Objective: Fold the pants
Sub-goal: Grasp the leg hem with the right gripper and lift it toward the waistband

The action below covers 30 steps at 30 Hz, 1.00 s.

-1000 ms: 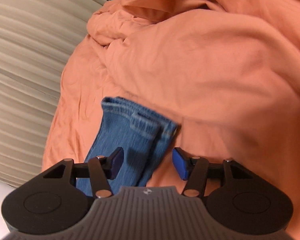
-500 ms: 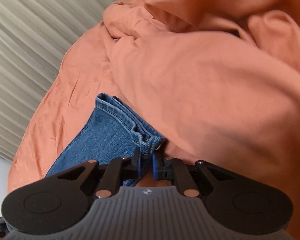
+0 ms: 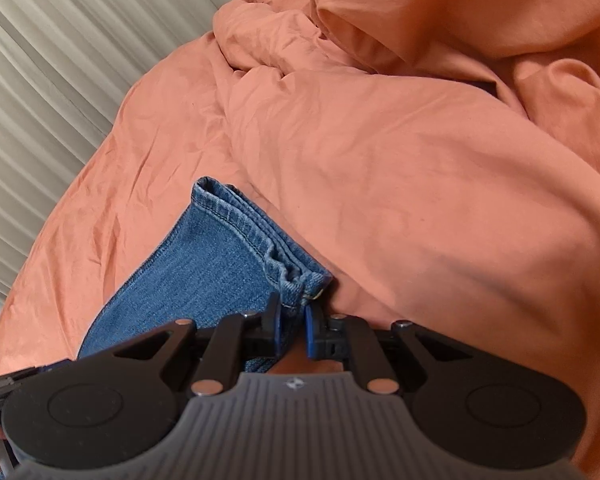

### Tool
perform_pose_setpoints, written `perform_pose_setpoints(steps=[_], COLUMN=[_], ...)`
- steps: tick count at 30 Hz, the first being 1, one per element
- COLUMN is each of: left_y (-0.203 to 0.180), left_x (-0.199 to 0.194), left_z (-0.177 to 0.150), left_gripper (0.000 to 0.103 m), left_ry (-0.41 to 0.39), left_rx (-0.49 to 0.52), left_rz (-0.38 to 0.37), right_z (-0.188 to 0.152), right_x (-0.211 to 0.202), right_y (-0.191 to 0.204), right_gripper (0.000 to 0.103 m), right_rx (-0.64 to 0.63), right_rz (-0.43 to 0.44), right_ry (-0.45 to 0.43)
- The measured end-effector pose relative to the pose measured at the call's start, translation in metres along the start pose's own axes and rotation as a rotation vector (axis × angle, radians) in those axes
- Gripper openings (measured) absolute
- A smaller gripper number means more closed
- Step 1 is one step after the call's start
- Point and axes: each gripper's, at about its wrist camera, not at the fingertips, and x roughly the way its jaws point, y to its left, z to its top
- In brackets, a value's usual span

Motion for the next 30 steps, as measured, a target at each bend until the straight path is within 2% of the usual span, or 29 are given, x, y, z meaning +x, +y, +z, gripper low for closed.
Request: perform_pose_setpoints(steps=[3,5,8,10,13,17,18,19,23,27,30], left_y=[-0.003,-0.008,-0.024,-0.037,-0.051,-0.065,-0.068,-0.071,-0.081,-0.088,-0.082], left_x=[-0.013,-0.029,-0.046,-0.053,-0.061,-0.075,-0.079,-0.083,-0.095,-0.106,-0.128], left_z=[0.002,-0.002,-0.017,-0.031,-0.054,-0.076,-0.08,-0.085,-0.103,-0.124,-0.135], left_gripper=[0.018,0.018,0.017,0.011,0.01,0.009,0.009,0.003,0.002,0.003,0.004], left_ry=[-0.032,-0.048,-0.008,0.031,0.069,0.073,0.075,0.075,0.091,0.139,0.105], left_rx=[-0.016,-0.017,0.029,0.052,0.032,-0.012,-0.027,-0.037,-0.094,-0.101,-0.102], left_rz=[0.01,-0.009,-0.05,-0.071,-0.115,-0.163,-0.179,-0.185,-0.243,-0.325,-0.344], right_z=[0.002,0.004,0.006,0.007,0.009,0.013,0.014,0.016,0.022,0.024,0.022], right_x=[0.0,-0.001,-0.001,-0.003,-0.008,-0.021,-0.025,-0.029,-0.048,-0.074,-0.101], right_y=[0.003,0.005,0.01,0.015,0.021,0.033,0.038,0.043,0.071,0.11,0.145], right_gripper=[0.005,0.005,0.005,0.005,0.005,0.005,0.005,0.005,0.005,0.005,0.005], right_rx=[-0.001,-0.002,-0.022,-0.032,-0.041,-0.075,-0.089,-0.102,-0.168,-0.264,-0.348], right_rz=[-0.015,-0.022,-0.04,-0.051,-0.059,-0.066,-0.068,-0.071,-0.078,-0.073,-0.041], right_ry=[0.007,0.011,0.018,0.015,0.003,-0.018,-0.024,-0.03,-0.059,-0.109,-0.164])
